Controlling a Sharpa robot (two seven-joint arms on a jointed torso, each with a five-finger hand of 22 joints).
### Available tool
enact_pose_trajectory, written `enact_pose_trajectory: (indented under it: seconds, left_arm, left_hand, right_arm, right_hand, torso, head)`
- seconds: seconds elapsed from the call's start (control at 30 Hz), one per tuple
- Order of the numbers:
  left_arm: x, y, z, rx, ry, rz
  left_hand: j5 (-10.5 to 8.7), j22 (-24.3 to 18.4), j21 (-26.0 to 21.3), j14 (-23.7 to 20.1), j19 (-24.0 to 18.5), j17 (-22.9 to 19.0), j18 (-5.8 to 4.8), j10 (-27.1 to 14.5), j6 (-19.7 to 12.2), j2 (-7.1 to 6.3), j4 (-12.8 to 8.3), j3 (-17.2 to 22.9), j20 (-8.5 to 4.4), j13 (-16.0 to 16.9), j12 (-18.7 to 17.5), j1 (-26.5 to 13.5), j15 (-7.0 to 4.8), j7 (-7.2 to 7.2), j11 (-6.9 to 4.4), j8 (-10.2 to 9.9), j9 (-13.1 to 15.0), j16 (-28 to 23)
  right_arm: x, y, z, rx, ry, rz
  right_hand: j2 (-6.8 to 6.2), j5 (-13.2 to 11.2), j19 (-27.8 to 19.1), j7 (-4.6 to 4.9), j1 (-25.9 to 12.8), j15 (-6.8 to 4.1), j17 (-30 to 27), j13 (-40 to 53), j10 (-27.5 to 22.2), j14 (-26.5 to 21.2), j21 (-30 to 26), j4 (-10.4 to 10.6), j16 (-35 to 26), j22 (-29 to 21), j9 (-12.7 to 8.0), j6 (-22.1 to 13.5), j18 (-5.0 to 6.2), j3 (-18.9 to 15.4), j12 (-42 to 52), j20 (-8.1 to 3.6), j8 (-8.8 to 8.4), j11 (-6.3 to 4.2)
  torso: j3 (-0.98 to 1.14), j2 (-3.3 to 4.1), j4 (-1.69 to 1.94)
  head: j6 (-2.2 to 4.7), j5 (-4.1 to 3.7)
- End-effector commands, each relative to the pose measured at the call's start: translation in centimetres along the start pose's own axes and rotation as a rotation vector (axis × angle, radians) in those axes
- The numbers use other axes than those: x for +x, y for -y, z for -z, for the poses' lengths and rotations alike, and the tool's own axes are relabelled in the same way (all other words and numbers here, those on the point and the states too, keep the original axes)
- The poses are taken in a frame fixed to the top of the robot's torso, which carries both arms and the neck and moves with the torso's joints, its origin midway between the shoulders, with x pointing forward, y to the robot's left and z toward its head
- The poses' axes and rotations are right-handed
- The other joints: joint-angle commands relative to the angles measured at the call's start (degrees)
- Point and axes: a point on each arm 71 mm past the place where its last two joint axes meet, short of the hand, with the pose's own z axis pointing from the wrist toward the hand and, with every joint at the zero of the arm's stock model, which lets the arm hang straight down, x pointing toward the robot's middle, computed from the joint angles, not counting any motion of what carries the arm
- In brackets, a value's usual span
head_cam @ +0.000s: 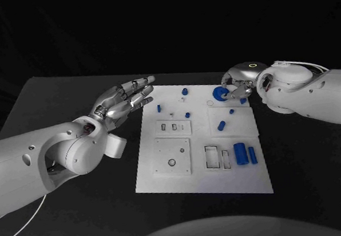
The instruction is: Assemble the parts on the task board
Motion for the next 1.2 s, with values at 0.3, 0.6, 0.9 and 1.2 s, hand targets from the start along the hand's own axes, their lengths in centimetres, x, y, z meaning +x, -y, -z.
enact_pose_trajectory:
  seconds: [0.3, 0.6, 0.9, 1.2]
  left_arm:
    - [0.0, 0.0, 0.1, 0.001, -0.014, 0.002]
    - [-0.2, -0.1, 0.2, -0.003, -0.011, 0.002]
    - [-0.1, -0.3, 0.0, -0.007, -0.018, 0.005]
    - [0.0, -0.3, 0.0, -0.011, -0.018, 0.005]
  left_hand:
    - [0.25, 0.1, 0.3, 0.1, 0.3, 0.1, -0.88, 0.1, 0.0, 0.08, 0.1, 0.4, 0.02, 0.1, 0.3, 0.5, 0.47, 0.34, 0.38, 0.4, 0.1, 0.3]
    - [0.25, 0.1, 0.3, 0.1, 0.3, 0.1, -0.88, 0.1, 0.0, 0.08, 0.1, 0.4, 0.02, 0.1, 0.3, 0.5, 0.47, 0.34, 0.38, 0.4, 0.1, 0.3]
    - [0.35, 0.1, 0.3, 0.1, 0.4, 0.1, -1.03, 0.3, 0.0, 0.1, 0.0, 0.6, 0.02, 0.1, 0.6, 0.7, 0.56, 0.42, 0.5, 0.4, 0.1, 0.5]
    - [0.35, 0.1, 0.3, 0.1, 0.4, 0.1, -1.08, 0.3, 0.1, 0.1, 0.0, 0.6, 0.02, 0.1, 0.7, 0.7, 0.58, 0.46, 0.55, 0.4, 0.1, 0.6]
  right_arm:
    - [0.1, -0.4, 0.7, -0.027, 0.062, 0.011]
    - [-1.2, -1.4, 1.5, -0.065, 0.108, 0.003]
    - [-2.0, -4.4, 0.7, -0.134, 0.08, 0.004]
    - [-2.2, -6.7, -1.1, -0.174, 0.046, 0.004]
  right_hand:
    - [-0.1, 2.9, 0.5, -1.61, 0.3, -0.83, 15.1, 15.1, 5.9, 6.1, 0.2, -0.6, 0.2, 10.4, 2.2, 2.1, 0.06, 0.3, 0.2, -0.65, 0.33, -0.86]
    - [-0.45, 3.9, 1.7, -1.4, 0.0, -0.99, 15.1, 15.1, 5.9, 6.1, 1.6, -0.6, 0.2, 10.8, 2.6, 2.6, -0.28, 0.4, 0.2, -0.86, 0.38, -0.89]
    - [-0.44, 3.9, 1.8, -1.31, -0.1, -0.98, 15.1, 15.1, 5.9, 6.1, 1.7, -0.5, 0.2, 10.9, 2.7, 2.6, -0.33, 0.4, 0.2, -0.87, 0.31, -0.84]
    - [-0.29, 3.9, 1.7, -1.35, -0.1, -0.96, 15.1, 15.1, 5.9, 6.1, 1.6, -0.4, 0.2, 10.9, 2.7, 2.6, -0.3, 0.5, 0.2, -0.88, 0.25, -0.83]
  torso:
    - [0.03, -0.16, -0.1]
    - [0.0, -0.09, -0.17]
    - [0.03, -0.14, -0.07]
    - [-0.1, -0.11, 0.0]
  head:
    - [-0.18, 0.49]
    - [-0.05, 0.3]
    - [0.07, -0.01]
    - [-0.02, 0.0]
